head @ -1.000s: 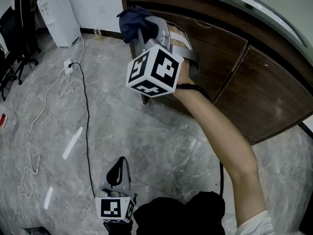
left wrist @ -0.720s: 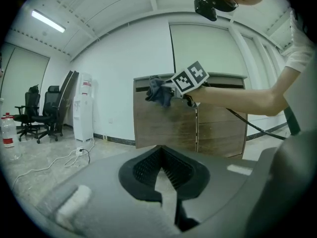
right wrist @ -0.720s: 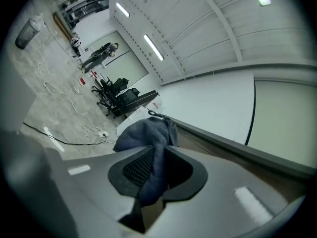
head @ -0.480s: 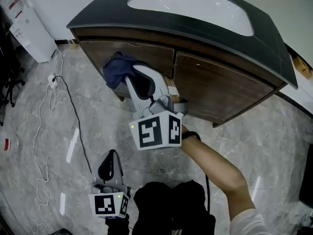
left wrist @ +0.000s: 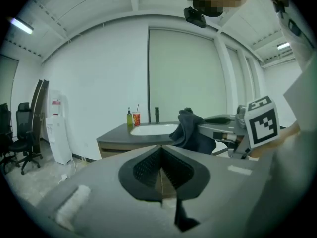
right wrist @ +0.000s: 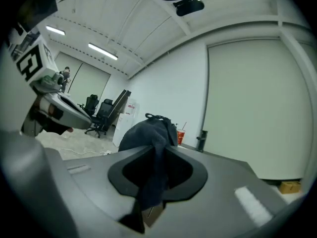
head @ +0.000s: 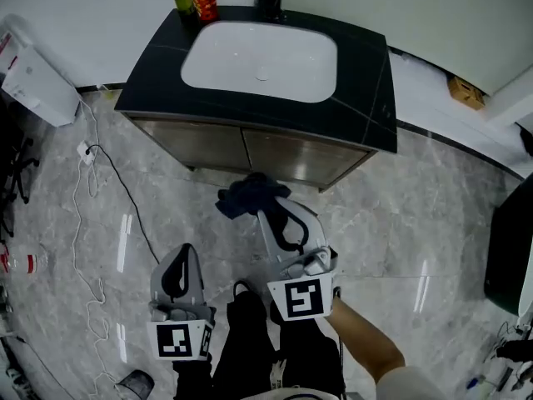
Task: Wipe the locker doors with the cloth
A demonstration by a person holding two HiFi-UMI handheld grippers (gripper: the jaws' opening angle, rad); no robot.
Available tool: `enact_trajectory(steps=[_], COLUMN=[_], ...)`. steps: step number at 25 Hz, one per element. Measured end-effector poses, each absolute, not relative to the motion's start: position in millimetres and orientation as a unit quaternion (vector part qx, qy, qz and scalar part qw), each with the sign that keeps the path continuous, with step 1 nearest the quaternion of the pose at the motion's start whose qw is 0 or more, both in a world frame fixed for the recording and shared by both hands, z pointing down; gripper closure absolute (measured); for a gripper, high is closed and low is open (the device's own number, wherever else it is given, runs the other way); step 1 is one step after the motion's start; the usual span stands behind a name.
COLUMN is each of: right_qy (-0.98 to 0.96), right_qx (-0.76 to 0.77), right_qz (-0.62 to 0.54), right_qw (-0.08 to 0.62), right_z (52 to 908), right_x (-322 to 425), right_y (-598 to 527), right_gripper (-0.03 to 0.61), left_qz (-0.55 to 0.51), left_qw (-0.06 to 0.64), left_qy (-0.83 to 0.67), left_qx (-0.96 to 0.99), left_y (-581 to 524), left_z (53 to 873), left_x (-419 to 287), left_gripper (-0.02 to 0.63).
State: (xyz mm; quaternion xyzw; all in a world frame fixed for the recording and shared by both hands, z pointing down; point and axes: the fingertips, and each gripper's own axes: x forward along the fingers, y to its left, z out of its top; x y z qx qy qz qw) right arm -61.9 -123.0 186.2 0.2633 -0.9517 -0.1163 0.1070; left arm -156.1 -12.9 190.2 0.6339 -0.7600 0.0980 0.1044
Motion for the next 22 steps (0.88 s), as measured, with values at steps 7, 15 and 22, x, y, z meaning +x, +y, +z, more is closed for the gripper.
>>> enact_trajectory(steps=[7, 15, 22], right_qy=[-0.935, -0.907, -0.884], right_qx=[0.335, 0.414, 0.466], right_qz=[-0.057, -0.034, -0.030], right_qw=[0.104, 0.072, 0.033], right_z=[51, -58, -109], right_x=[47, 121, 140], right_y=[-100, -66, 7], right_gripper=[0.515, 0.515, 0.515], left_qz=[0.084, 0.074, 0.069], left_qw=[0.093, 0.060, 0.042], left_qy=[-0.749, -0.719, -0.670], left_qx=[0.651, 0.689, 0.738], left_y=[-16, 10, 76], left_z=[44, -67, -114], left_x=[-101, -63, -47], left_gripper=[0.612, 0.612, 0.612])
